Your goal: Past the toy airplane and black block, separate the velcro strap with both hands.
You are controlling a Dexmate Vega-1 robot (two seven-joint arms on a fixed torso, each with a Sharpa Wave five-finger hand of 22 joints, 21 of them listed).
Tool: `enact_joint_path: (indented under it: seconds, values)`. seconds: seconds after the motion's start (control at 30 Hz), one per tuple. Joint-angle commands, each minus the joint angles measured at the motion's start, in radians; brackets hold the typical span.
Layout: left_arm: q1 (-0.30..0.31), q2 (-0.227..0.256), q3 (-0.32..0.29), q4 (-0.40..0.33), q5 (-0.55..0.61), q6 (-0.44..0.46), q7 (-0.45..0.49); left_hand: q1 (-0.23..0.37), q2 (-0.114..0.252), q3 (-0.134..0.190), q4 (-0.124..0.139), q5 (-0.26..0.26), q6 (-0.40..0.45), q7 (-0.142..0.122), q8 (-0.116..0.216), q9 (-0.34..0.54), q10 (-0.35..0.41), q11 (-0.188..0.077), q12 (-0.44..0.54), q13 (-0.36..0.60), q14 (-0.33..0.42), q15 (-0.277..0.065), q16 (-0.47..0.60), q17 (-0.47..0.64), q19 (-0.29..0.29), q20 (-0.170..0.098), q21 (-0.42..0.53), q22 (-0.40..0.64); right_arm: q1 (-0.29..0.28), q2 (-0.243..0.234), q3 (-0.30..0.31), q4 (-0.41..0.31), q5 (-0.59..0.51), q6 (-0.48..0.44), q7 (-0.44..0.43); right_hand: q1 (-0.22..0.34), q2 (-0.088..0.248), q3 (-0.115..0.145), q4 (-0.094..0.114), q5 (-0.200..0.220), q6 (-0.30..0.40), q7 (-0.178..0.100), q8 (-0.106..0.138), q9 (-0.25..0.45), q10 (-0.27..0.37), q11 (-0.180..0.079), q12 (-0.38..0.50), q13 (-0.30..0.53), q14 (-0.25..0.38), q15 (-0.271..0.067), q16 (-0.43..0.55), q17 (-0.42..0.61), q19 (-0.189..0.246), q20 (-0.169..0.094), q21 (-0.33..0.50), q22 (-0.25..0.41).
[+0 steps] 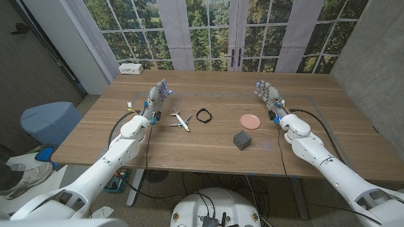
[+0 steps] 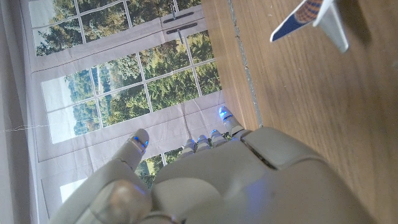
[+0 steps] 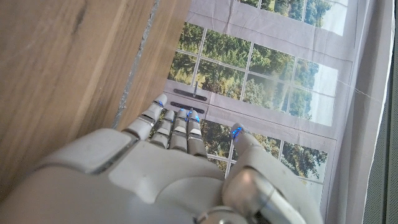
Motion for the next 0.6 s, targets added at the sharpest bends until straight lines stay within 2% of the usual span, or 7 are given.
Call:
enact_joint_path:
  seconds: [0.03,0.23,0.43,0.6]
  values:
    - [0.033,0.019,-0.018,-0.025,-0.008,-0.023,-0.003,-0.002,0.067,0.007,0.000,0.004,-0.006,0.001,0.004,0.004,-0.110,0.000,0.004,0.002,-0.106,-0.007,0.006,0.002,-0.094,-0.014,0.002,0.002,0.000,0.001,-0.026,-0.030,-0.051,-0.003,-0.029,0.013,0.015,0.006,-0.002,0.006,0.009,-0.001,0.006,0.004,0.008,-0.002,0.004,0.002,0.001,-0.031,0.005,0.005,0.007,-0.025,0.006,0.002]
    - [0.046,0.026,-0.023,-0.041,-0.008,-0.022,0.006,-0.002,0.067,0.007,0.000,0.004,-0.006,0.000,0.004,0.004,-0.111,0.000,0.004,0.002,-0.107,-0.007,0.005,0.002,-0.094,-0.013,-0.001,0.002,0.012,0.008,-0.032,-0.016,-0.076,0.021,-0.037,0.015,0.012,0.006,-0.005,0.006,0.009,-0.001,0.005,0.004,0.010,-0.002,0.003,0.002,0.001,-0.029,0.004,0.004,0.008,-0.024,0.005,0.002]
    - [0.051,0.036,-0.027,-0.052,-0.010,-0.008,0.012,-0.003,0.067,0.007,0.000,0.004,-0.005,0.000,0.005,0.004,-0.110,-0.001,0.004,0.002,-0.106,-0.007,0.006,0.002,-0.092,-0.013,-0.004,0.002,0.000,-0.003,-0.036,-0.051,-0.122,0.021,-0.083,0.022,0.007,0.008,-0.015,0.007,0.010,0.000,0.005,0.004,0.012,-0.002,0.003,0.002,0.004,-0.024,0.001,0.001,0.007,-0.015,0.003,0.002]
    - [0.051,0.038,-0.024,-0.050,-0.011,-0.003,0.006,-0.003,0.066,0.007,-0.001,0.004,-0.003,0.000,0.005,0.004,-0.108,-0.001,0.005,0.002,-0.104,-0.007,0.006,0.002,-0.091,-0.013,-0.006,0.002,-0.018,-0.018,-0.041,-0.092,-0.187,0.013,-0.147,0.040,0.000,0.014,-0.039,0.011,0.017,0.000,0.006,0.003,0.022,0.000,0.003,0.001,0.016,-0.016,-0.001,-0.007,0.007,-0.003,-0.001,0.002]
